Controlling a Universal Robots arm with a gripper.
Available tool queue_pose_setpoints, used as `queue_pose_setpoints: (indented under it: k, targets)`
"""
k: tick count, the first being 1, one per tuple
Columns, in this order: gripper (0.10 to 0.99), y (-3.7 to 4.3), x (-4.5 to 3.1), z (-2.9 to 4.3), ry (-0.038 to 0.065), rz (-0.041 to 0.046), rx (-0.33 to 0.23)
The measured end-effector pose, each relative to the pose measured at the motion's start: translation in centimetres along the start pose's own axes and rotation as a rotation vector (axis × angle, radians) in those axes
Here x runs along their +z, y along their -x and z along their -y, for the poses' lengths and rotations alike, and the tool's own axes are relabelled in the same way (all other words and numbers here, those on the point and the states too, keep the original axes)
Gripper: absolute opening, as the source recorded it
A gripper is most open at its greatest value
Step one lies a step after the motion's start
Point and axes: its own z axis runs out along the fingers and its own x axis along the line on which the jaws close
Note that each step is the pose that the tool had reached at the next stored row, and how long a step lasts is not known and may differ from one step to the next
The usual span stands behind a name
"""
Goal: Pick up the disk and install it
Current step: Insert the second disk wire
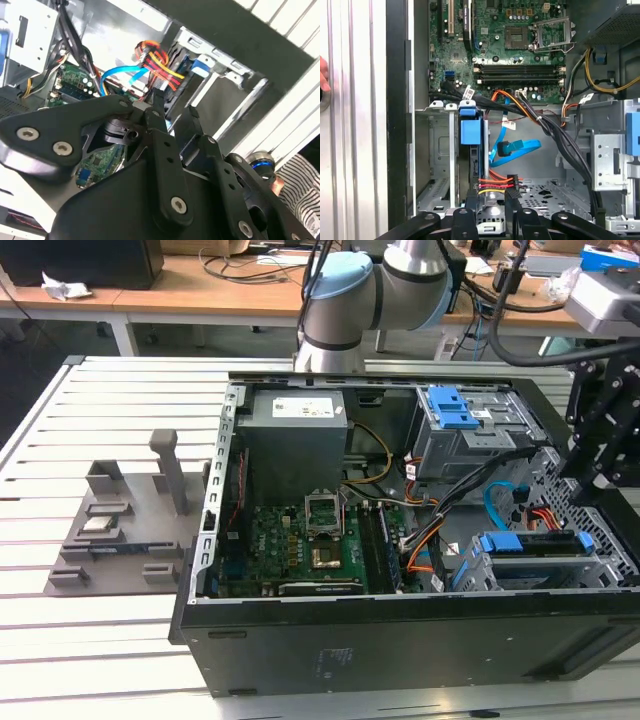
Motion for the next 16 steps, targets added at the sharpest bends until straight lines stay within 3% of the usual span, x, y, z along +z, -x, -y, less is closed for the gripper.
queue_pose_setpoints:
  k: [3,7,9,16]
  targets:
    - [0.361,0.48,0.54,-1.34,0.000,0.0000,0.000]
    - [0.361,0.80,1.16,-2.56,0.000,-0.0001,0.000]
    - [0.361,0.78,1.66,-3.92,0.000,0.0000,-0.005]
    - [0.361,0.79,2.09,-4.00,0.000,-0.0010,-0.010]
